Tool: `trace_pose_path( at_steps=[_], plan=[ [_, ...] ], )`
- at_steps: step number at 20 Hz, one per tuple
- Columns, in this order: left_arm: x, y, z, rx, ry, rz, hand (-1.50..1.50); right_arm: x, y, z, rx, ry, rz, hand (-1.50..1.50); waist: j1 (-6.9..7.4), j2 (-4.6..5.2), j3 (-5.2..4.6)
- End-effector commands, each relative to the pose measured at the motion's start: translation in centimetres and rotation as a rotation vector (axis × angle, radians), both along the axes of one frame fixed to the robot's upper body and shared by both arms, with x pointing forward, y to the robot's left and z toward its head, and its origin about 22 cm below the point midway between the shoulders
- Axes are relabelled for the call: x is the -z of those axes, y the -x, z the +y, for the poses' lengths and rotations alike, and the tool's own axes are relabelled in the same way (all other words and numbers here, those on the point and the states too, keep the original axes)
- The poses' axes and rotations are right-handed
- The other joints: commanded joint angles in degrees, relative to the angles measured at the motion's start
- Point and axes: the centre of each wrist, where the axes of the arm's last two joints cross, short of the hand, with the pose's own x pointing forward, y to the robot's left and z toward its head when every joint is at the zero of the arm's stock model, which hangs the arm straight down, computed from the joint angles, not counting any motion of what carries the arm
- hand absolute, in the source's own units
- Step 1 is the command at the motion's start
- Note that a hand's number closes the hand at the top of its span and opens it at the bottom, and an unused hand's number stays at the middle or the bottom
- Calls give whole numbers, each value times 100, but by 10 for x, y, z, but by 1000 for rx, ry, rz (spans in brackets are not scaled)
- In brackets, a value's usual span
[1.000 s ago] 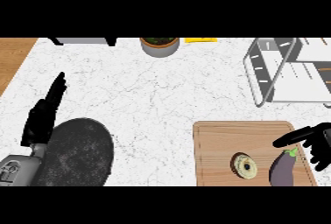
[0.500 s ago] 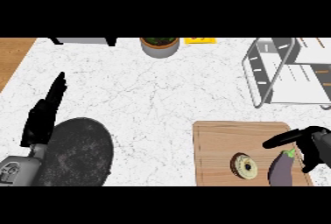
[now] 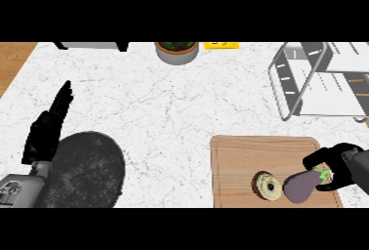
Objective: Pick the eggplant from the cutting board and place it in the tiered basket
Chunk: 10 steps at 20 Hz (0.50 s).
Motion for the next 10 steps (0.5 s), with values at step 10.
trace_pose_path(
  at_steps=[10],
  plan=[
    [4, -4, -9, 53, 5, 12, 0, -63, -47, 110, -542, 67, -520, 150, 414, -37, 189]
  ],
)
